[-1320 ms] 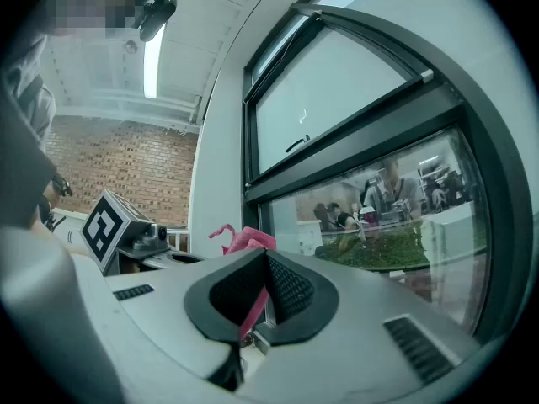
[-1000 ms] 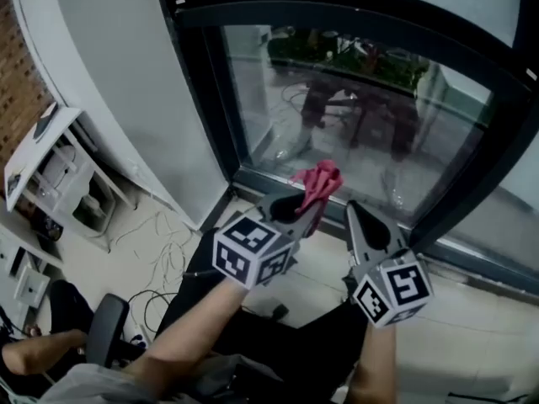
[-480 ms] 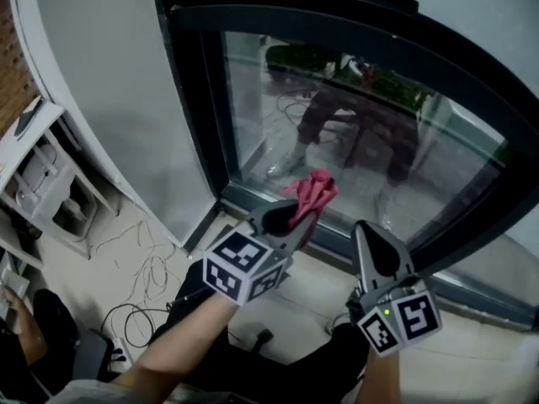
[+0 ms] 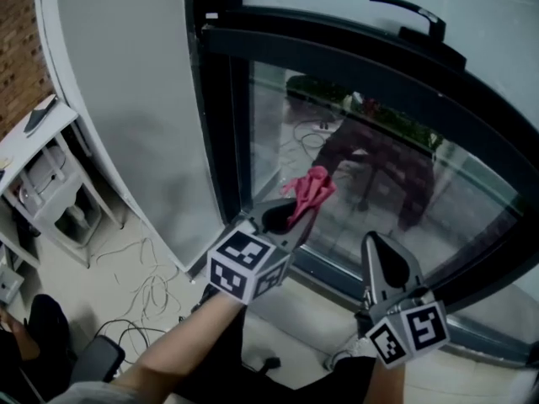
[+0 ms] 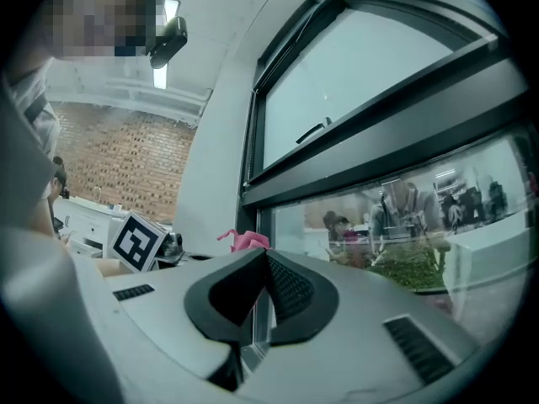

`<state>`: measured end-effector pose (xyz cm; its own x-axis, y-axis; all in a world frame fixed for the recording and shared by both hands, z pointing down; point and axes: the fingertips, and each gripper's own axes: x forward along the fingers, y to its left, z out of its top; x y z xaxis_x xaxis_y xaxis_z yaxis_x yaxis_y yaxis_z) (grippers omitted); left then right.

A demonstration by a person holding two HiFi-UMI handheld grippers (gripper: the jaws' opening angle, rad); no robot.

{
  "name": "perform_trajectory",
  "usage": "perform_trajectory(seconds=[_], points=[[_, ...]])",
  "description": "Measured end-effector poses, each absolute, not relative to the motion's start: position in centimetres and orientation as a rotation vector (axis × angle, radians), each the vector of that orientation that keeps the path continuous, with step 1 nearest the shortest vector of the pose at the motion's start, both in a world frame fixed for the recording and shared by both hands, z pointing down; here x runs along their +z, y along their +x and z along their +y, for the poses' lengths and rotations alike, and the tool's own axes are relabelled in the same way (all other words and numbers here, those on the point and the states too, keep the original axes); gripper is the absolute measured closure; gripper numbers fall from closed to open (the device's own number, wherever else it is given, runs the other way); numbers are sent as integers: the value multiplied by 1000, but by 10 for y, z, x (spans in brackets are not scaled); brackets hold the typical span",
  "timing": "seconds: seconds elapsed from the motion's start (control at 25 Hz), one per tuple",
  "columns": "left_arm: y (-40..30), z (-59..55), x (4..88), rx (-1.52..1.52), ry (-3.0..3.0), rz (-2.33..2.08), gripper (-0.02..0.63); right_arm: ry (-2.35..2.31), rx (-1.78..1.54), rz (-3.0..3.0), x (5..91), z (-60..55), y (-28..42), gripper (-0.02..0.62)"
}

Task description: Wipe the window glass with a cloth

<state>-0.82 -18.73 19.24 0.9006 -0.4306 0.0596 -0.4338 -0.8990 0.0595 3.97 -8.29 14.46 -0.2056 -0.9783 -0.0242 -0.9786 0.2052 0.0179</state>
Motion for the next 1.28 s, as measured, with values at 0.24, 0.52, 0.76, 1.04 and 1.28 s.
perform_trajectory(seconds=[0.24,0.52,0.76,1.04,1.28], points=[[-23,-246,178,56,3005,-825,546,-1924,23,2488,148,-122,37,595],[-41,-306,163,95,3066,-953,546,-1837,40,2614,148,-180,8,595],[-66,-361,141,84,3076,-1096,546,-1754,39,2665,149,-219,-12,595],[-94,-425,126,54,3014,-1336,546,-1729,28,2701,154,-253,-24,595],[-107,-458,118,-9,2927,-1502,546,-1730,21,2723,156,-267,-27,595]])
